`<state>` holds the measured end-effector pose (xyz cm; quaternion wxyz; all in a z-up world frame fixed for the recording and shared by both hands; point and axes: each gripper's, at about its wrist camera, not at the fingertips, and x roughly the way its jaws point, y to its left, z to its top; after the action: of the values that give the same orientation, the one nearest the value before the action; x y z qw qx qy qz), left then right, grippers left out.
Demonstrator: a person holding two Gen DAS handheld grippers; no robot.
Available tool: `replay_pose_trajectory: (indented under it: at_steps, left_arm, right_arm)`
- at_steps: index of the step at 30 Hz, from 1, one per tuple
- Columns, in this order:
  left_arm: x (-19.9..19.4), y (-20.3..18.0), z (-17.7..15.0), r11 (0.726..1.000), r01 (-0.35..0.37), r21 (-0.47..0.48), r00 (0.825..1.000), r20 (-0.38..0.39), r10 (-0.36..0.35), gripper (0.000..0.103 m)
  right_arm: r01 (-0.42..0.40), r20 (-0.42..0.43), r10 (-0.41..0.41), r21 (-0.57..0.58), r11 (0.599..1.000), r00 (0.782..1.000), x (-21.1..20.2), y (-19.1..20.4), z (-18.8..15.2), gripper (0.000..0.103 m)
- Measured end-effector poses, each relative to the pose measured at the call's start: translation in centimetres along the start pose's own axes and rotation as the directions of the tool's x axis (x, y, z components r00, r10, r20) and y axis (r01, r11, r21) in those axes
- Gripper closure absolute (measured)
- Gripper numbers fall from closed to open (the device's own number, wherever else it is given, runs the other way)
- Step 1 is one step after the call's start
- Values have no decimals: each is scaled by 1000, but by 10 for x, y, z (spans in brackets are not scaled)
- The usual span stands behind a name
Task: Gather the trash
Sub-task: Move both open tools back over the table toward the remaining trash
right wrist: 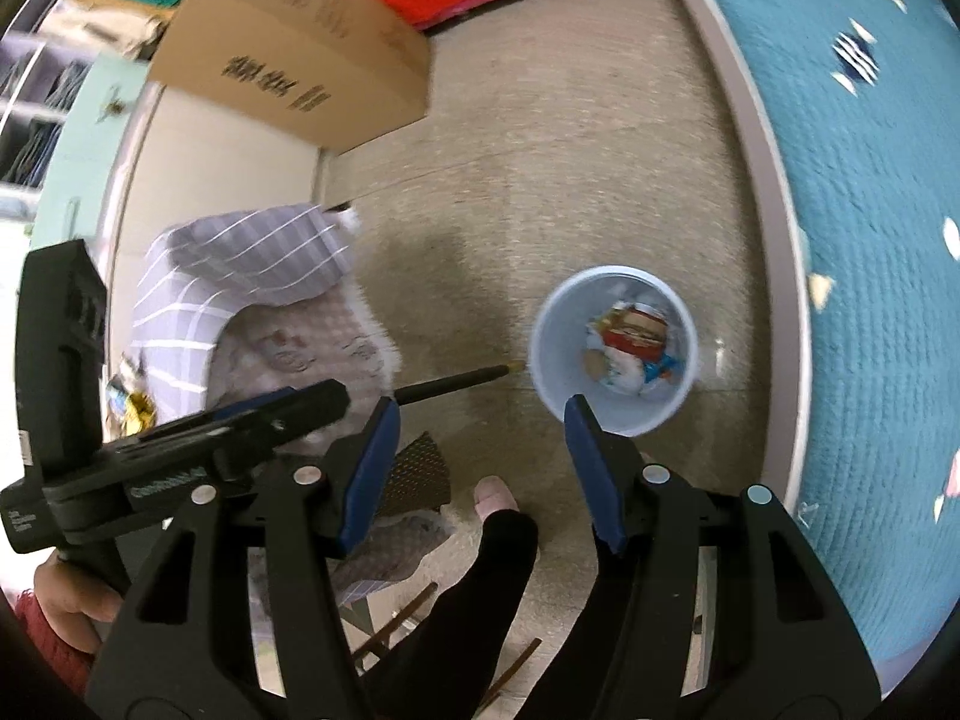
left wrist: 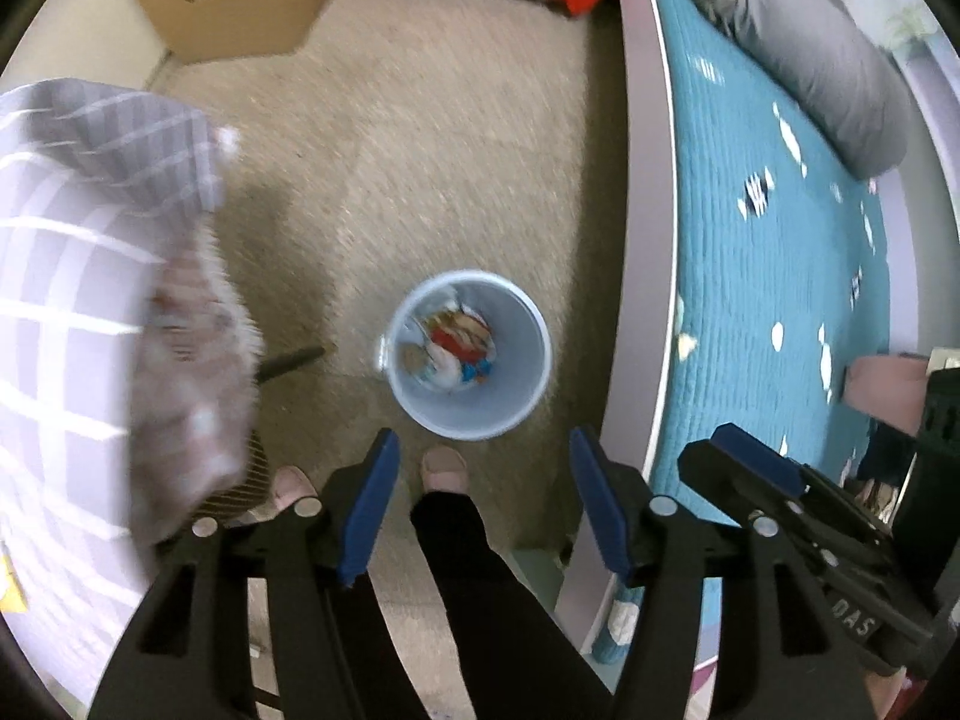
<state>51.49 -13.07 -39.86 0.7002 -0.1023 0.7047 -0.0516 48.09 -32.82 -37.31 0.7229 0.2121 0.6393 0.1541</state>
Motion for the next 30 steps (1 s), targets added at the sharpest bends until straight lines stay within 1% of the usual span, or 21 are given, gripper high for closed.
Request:
replay_pose_trajectory:
  at_steps: [2,4,7,11,12,13,15,17,18,21,24,27,30]
  left_arm:
    - [-27,21,-5,1000,-11,-29,999,52,13,44]
    - [-50,41,-9,998,-20,-60,995,98,26,43]
    - [-88,82,-23,993,-38,-113,985,165,56,42]
    - [-123,137,-48,984,-38,-173,976,205,74,40]
    - [-131,155,-59,980,-30,-198,973,217,73,40]
    - [-139,171,-69,975,-14,-220,971,231,66,40]
    - [-154,204,-88,966,-4,-259,964,257,73,40]
    - [-164,234,-105,958,-10,-288,959,269,91,40]
    - [-170,253,-115,952,-21,-306,955,274,109,40]
    - [-182,298,-138,938,-21,-346,951,283,125,40]
    - [-190,338,-158,932,-34,-360,948,283,144,40]
    - [-193,372,-175,930,-43,-364,950,273,150,40]
    - [-193,397,-191,929,-42,-367,953,265,147,40]
  right_arm:
    - [-12,1,12,-40,999,1000,-1,20,2,46]
    - [-32,-1,32,-83,996,999,-1,49,2,46]
    - [-58,-2,58,-150,987,998,-1,91,-1,46]
    - [-83,-3,84,-249,965,996,7,152,-16,45]
    - [-90,-8,92,-282,955,996,11,174,-24,45]
    - [-95,-12,96,-303,948,995,14,186,-29,45]
    - [-106,-20,106,-340,935,994,23,217,-43,44]
    - [-126,-43,119,-367,922,992,39,254,-63,43]
    - [-130,-51,119,-376,918,992,45,265,-71,42]
    - [-110,-60,93,-429,896,994,67,313,-106,37]
    - [-104,-68,81,-475,874,994,84,346,-139,37]
    - [-94,-76,64,-509,855,995,100,371,-170,36]
    - [-52,-57,25,-544,838,998,117,391,-194,33]
